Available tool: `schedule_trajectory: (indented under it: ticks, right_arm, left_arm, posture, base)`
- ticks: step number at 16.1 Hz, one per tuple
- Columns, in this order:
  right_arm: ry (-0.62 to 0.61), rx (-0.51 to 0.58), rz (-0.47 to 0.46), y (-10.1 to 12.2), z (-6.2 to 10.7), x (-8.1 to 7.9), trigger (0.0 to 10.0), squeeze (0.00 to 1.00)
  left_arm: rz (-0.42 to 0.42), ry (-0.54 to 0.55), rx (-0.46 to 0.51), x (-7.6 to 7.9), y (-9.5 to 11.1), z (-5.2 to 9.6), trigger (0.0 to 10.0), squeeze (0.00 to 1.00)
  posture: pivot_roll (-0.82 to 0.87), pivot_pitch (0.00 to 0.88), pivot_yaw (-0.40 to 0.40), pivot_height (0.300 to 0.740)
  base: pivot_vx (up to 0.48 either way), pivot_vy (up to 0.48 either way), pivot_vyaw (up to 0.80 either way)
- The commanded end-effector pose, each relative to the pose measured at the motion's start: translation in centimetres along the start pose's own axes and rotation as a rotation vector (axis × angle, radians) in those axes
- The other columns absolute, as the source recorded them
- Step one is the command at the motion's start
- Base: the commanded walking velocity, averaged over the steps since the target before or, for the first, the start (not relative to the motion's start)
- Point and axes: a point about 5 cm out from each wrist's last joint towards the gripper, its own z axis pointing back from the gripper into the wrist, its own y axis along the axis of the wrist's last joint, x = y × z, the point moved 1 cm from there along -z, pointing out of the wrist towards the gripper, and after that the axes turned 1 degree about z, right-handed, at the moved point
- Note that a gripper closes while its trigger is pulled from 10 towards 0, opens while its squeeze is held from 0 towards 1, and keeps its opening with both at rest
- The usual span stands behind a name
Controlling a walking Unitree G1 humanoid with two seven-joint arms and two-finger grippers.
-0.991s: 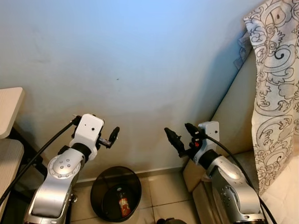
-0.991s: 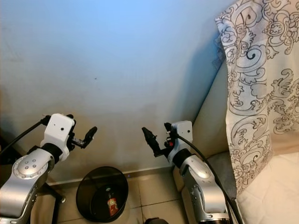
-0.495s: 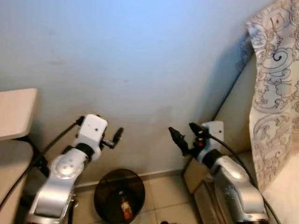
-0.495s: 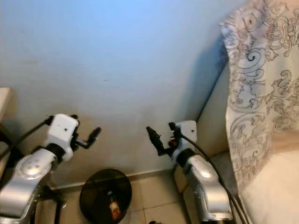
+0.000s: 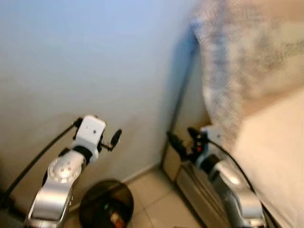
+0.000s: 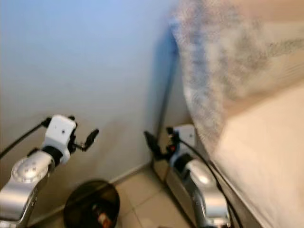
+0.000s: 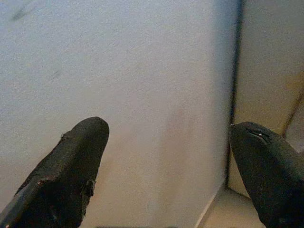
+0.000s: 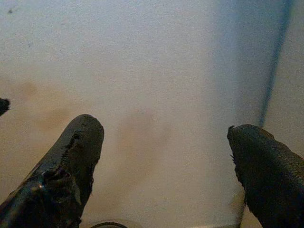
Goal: Clean up the room
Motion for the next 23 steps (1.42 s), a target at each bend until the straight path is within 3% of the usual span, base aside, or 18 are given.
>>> schedule_trajectory:
  ticks: [1,8,16,19,23]
  right_arm:
    - [-0.024,0.021,0.005,0.6,0.2,0.7,10.0,1.00]
    - [-0.034,0.032,0.005,0.9,0.0,0.9,10.0,1.00]
    - [-0.082,0.051,0.021,1.2,-0.1,1.4,10.0,1.00]
    - [-0.171,0.060,0.019,1.2,-0.1,2.3,10.0,0.00]
    - [-0.229,0.048,0.028,1.1,-0.2,2.9,10.0,0.00]
  left_arm:
    - [-0.003,-0.014,0.011,0.3,0.3,-0.1,10.0,0.00]
    - [0.037,0.031,0.031,-0.2,0.6,-0.4,10.0,0.00]
    - [0.028,0.051,0.045,-0.3,0.9,-0.5,10.0,0.00]
    - [0.033,0.064,0.049,-0.4,1.0,-0.7,10.0,0.00]
    - [0.034,0.068,0.047,-0.4,1.0,-0.8,10.0,0.00]
  posture:
    - [0.02,0.000,-0.028,0.740]
    - [0.02,0.000,-0.027,0.740]
    - [0.02,0.000,-0.025,0.740]
    - [0.02,0.000,-0.028,0.740]
    - [0.01,0.000,-0.027,0.740]
  base:
    - [0.000,0.000,-0.77]
    - [0.000,0.000,-0.77]
    - [0.000,0.000,-0.65]
    - [0.000,0.000,0.00]
    - [0.000,0.000,0.00]
